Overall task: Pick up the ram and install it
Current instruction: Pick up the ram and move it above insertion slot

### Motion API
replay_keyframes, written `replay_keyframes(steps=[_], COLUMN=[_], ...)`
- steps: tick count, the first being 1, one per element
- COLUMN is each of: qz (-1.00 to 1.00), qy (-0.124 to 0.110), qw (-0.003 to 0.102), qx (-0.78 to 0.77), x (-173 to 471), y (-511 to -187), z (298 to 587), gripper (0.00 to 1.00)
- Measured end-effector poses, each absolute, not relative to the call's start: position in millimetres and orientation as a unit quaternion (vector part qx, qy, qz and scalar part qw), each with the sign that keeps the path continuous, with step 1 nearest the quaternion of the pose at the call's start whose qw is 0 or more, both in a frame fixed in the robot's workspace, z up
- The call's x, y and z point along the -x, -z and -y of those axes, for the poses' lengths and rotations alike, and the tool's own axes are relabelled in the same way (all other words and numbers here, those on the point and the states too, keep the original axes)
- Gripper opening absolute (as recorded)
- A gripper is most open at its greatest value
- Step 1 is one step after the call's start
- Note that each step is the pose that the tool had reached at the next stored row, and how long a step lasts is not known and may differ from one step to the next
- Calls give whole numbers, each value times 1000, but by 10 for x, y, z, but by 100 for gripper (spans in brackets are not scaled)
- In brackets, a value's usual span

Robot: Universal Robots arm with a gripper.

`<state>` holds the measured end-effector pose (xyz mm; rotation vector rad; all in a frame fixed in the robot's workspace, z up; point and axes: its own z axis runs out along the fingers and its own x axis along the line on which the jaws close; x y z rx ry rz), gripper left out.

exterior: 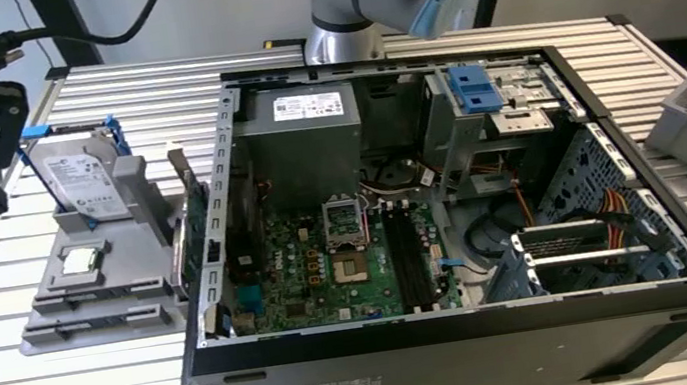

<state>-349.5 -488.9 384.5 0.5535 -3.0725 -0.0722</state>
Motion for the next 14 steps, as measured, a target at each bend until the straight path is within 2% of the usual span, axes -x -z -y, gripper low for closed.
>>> replay_keyframes(steps=[14], qz=[976], qy=[23], qw=[10], qx=[-216], x=[3495], y=[-3845], z=[4889], gripper=[0])
